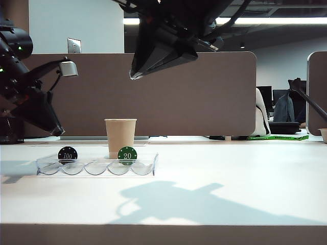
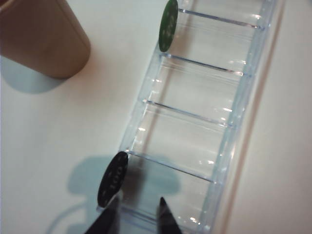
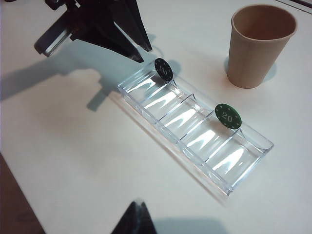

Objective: Pick up the chip with the greater value and put it into the paper cup.

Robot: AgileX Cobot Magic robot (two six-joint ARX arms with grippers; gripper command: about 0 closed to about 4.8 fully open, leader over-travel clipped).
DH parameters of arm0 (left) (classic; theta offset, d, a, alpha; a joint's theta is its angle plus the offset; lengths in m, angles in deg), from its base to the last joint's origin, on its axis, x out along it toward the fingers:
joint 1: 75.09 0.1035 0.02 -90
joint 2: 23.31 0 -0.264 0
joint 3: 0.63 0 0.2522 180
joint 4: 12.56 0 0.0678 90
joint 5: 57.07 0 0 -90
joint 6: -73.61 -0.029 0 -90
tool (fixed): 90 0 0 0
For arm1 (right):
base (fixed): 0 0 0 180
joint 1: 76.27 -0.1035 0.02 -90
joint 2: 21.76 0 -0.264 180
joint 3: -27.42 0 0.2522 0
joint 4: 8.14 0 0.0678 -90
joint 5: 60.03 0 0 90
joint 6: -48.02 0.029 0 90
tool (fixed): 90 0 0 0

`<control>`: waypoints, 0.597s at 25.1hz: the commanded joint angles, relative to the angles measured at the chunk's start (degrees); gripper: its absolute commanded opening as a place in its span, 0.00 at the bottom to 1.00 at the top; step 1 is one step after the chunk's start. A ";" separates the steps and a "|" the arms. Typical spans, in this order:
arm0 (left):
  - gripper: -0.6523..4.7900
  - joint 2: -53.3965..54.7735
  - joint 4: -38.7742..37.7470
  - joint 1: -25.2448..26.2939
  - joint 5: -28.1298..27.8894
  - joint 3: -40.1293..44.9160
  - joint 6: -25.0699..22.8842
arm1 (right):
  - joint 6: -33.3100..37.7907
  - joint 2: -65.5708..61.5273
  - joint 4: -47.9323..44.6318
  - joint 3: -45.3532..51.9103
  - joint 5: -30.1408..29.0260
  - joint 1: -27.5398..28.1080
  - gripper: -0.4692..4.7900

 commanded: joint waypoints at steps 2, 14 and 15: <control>0.31 -0.22 0.11 -0.46 0.50 -0.35 -0.46 | 0.22 0.09 -0.55 -0.15 0.26 -0.04 0.08; 0.31 0.57 2.71 -0.74 0.48 -0.46 -0.22 | 0.22 0.07 -0.59 -0.15 0.26 -0.04 0.08; 0.31 0.74 2.67 -0.74 0.46 -0.57 -0.22 | 0.22 0.07 -0.59 -0.15 0.26 -0.04 0.08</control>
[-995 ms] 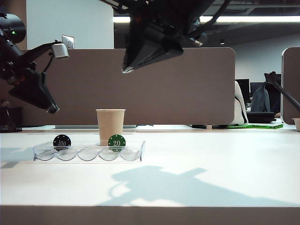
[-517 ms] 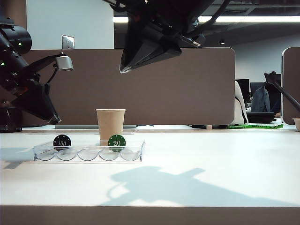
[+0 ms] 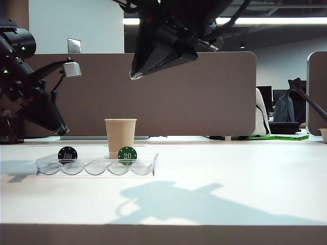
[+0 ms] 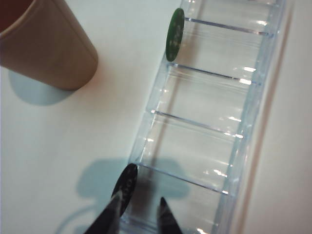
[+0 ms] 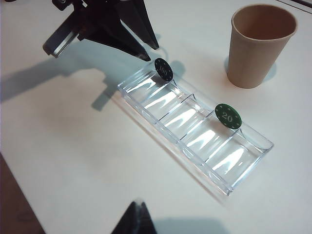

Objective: Pick up the chip with the greater value and put it into the paper cup.

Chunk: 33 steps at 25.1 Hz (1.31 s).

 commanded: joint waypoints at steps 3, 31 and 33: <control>0.31 0.44 0.39 -0.04 0.44 -0.66 -0.02 | 0.22 0.09 -0.55 -0.15 0.28 -0.04 0.08; 0.31 3.54 0.37 -0.46 0.39 -1.16 0.20 | 0.22 -1.01 -0.59 -0.15 0.26 -0.04 0.08; 0.31 3.54 0.63 -0.46 0.39 -1.16 0.20 | 0.22 -1.01 -0.61 -0.15 0.26 -0.04 0.08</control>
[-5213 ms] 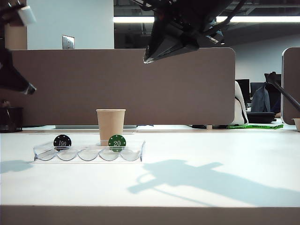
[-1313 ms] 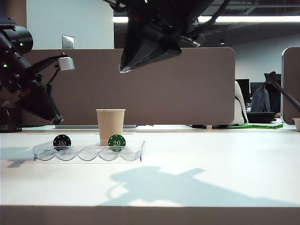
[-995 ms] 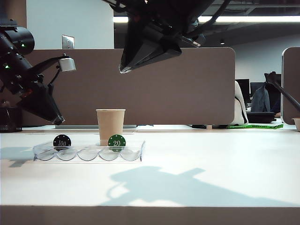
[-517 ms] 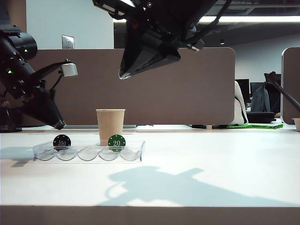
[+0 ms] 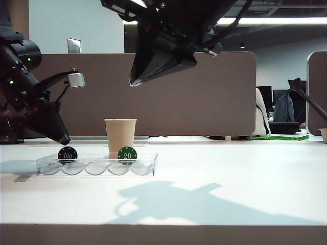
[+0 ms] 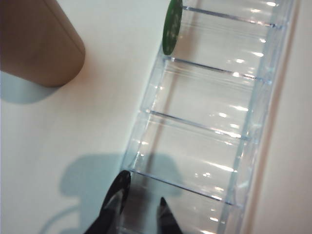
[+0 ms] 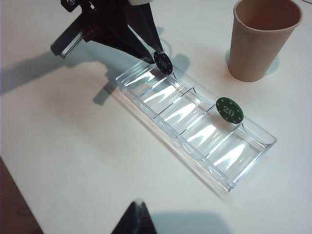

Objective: Pick up the chip with the greater value and put it into the paper cup.

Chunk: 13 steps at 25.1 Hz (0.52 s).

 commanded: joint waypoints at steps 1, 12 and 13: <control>0.31 -0.04 0.44 -0.04 0.39 -0.24 0.02 | 0.22 0.22 -0.61 -0.15 0.26 -0.07 0.08; 0.34 0.31 2.89 -0.02 0.59 -0.52 0.22 | 0.22 0.22 -0.66 -0.15 0.26 -0.07 0.08; 0.34 0.31 3.10 -0.02 0.59 -0.61 0.20 | 0.22 0.22 -0.66 -0.15 0.26 -0.07 0.08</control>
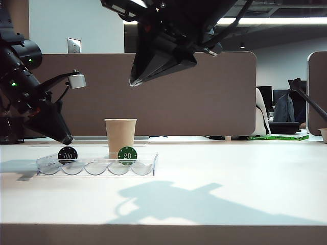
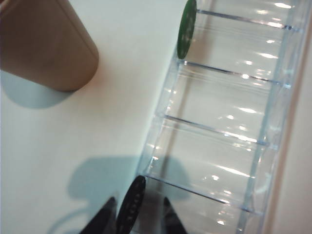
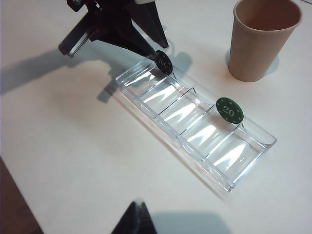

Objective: Pick up the chip with the greater value and put it into the paper cup.

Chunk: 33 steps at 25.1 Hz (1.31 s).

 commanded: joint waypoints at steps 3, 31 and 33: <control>0.34 -0.17 0.90 0.04 0.46 -1.22 0.02 | 0.24 0.22 -0.66 -0.15 0.26 -0.07 0.08; 0.41 6.38 -12.50 0.07 -4.74 -13.27 -3.91 | 0.24 -1.29 -0.96 -0.15 -0.17 -0.02 0.08; 0.46 6.54 -11.76 0.07 -4.72 -13.27 -3.91 | 0.24 -1.29 -0.96 -0.15 -0.15 -0.02 0.08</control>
